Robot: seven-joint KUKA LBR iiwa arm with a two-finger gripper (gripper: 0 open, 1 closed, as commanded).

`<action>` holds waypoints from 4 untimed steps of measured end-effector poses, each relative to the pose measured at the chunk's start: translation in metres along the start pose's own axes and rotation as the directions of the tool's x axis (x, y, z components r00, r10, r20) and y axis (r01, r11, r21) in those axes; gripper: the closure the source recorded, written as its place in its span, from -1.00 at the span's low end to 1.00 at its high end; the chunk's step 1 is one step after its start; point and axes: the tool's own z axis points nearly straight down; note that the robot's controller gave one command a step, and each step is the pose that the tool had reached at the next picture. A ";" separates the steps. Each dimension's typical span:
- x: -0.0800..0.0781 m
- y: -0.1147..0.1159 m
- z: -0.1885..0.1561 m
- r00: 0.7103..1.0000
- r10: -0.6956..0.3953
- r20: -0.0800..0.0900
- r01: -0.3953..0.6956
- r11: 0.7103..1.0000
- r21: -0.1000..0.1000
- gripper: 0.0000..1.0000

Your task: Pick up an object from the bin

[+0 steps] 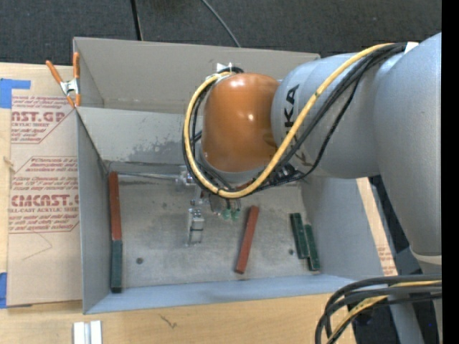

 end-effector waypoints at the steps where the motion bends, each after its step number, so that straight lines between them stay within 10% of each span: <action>1: -0.055 -0.009 0.010 0.996 -0.090 -0.008 0.090 0.996 0.002 -1.00; 2: -0.050 -0.078 0.040 0.995 -0.096 -0.004 0.096 0.995 0.001 -1.00; 3: -0.055 -0.089 0.096 0.968 -0.251 -0.004 0.251 0.968 0.001 -1.00; 4: -0.052 -0.117 0.097 1.000 0.021 -0.004 -0.021 1.000 0.001 1.00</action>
Offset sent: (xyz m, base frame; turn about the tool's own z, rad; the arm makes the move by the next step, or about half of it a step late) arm 0.0513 -0.0804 -0.0419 -0.0945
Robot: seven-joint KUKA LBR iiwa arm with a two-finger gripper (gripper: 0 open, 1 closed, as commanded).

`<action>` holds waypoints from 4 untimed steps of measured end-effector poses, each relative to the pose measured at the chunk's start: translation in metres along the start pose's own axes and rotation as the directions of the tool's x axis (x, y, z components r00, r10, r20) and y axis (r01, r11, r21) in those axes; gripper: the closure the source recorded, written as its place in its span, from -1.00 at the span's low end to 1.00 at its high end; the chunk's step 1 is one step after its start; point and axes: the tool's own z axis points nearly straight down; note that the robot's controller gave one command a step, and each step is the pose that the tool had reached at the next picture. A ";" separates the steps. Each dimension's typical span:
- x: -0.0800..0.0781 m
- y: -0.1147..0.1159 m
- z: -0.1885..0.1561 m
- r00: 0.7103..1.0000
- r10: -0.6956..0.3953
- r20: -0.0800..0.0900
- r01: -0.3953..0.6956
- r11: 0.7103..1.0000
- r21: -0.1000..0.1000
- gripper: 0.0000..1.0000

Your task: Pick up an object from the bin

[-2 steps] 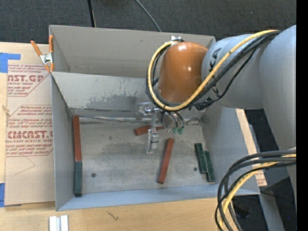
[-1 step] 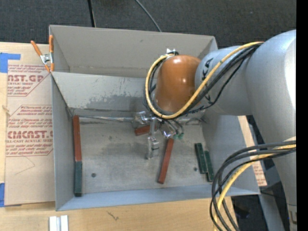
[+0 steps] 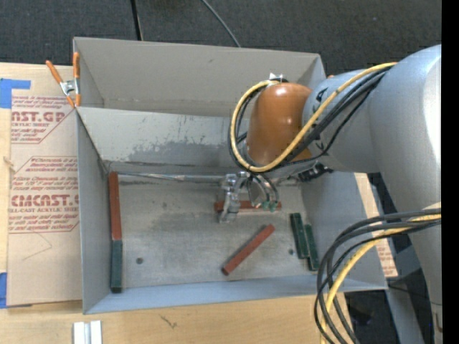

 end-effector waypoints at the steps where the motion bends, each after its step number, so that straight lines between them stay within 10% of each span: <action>1: 0.000 0.000 0.000 1.000 0.000 0.000 0.000 1.000 0.000 1.00; 4: 0.001 0.000 -0.046 1.000 0.000 -0.003 0.000 1.000 0.000 1.00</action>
Offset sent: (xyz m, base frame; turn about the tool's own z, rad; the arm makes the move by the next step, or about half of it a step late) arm 0.0001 0.0000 0.0850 0.0000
